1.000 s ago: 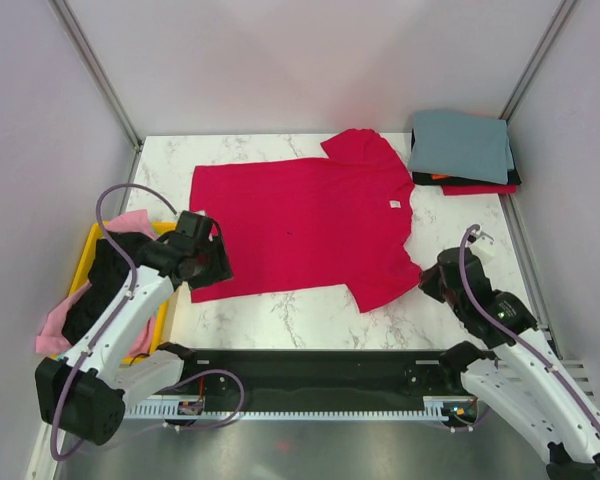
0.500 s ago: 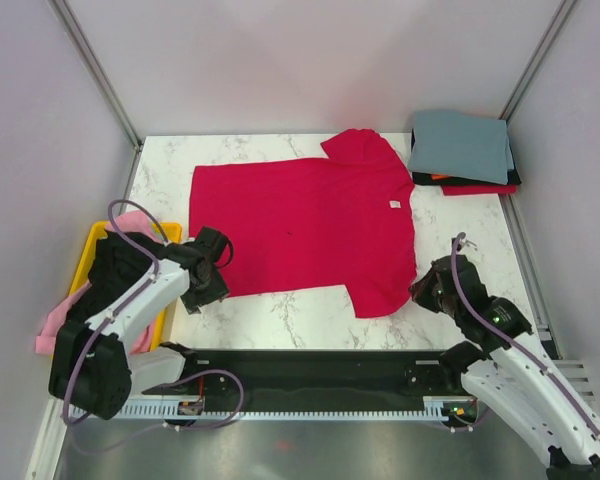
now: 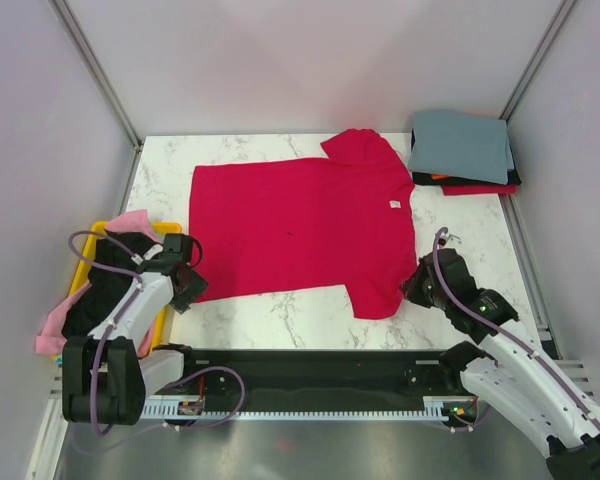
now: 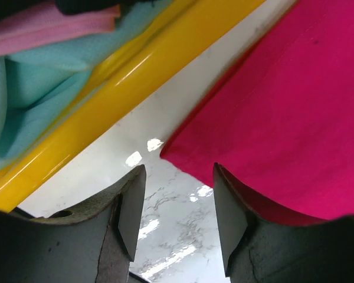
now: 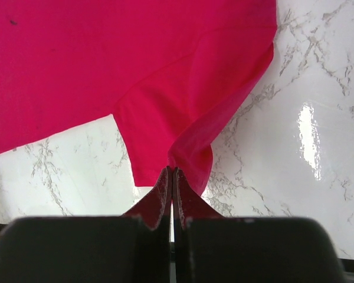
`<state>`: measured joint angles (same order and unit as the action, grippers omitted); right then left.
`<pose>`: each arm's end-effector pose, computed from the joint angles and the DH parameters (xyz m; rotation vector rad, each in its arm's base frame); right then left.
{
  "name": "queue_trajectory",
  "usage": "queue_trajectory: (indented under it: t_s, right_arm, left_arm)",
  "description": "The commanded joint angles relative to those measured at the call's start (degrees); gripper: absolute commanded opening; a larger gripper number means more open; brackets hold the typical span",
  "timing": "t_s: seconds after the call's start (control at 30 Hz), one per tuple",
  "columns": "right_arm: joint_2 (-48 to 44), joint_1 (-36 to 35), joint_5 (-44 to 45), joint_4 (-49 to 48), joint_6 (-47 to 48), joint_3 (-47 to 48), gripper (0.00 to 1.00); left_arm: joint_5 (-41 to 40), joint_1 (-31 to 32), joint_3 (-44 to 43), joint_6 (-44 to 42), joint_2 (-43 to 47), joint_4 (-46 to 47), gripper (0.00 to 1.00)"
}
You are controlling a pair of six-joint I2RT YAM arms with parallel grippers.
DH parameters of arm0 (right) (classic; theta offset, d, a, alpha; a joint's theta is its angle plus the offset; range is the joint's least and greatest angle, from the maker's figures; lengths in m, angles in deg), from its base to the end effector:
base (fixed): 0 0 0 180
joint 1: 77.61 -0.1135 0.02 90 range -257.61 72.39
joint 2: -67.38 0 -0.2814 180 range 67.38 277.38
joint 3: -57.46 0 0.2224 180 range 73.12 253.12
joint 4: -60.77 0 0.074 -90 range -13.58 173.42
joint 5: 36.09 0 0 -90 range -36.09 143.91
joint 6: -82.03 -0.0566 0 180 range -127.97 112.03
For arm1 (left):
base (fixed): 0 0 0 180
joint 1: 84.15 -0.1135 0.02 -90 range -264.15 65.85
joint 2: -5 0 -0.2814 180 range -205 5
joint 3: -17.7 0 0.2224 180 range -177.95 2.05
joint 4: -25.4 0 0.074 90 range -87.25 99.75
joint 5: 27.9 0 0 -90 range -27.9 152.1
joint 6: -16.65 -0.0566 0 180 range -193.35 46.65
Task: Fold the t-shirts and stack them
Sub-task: Fold the tshirt
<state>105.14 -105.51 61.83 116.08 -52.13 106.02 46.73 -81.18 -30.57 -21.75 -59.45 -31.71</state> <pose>0.0998 0.0440 0.2363 0.4056 2.3501 0.4544 0.1498 0.0073 0.1823 -1.1853 2.4906 0.1451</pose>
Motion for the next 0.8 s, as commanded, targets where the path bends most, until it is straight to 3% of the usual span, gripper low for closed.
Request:
queue_trajectory:
  t_s: [0.0,0.43,0.53,0.57,0.67,0.77]
  right_arm:
    - [0.4,-0.2,-0.4,-2.9,1.4,-0.3,0.00]
    - [1.6,-0.1,0.4,-3.1,1.7,-0.6,0.00]
    - [1.6,-0.1,0.5,-3.1,1.5,-0.5,0.00]
    - [1.7,-0.1,0.7,-3.1,1.4,-0.6,0.00]
    - [2.1,-0.1,1.4,-3.6,1.4,-0.9,0.00]
    - [3.1,-0.1,1.8,-4.2,1.3,-1.3,0.00]
  left_arm:
    - [-0.3,-0.8,0.5,-0.6,0.4,5.7,0.57]
    - [1.7,-0.8,4.3,0.7,1.5,9.1,0.49]
    - [1.7,-0.8,3.4,0.3,-0.4,9.2,0.40]
    - [2.0,-0.8,3.4,-0.4,-1.5,9.6,0.27]
    - [3.0,-0.8,2.8,-2.4,-2.4,11.0,0.10]
    - [3.2,-0.8,2.5,-4.1,-1.3,11.3,0.02]
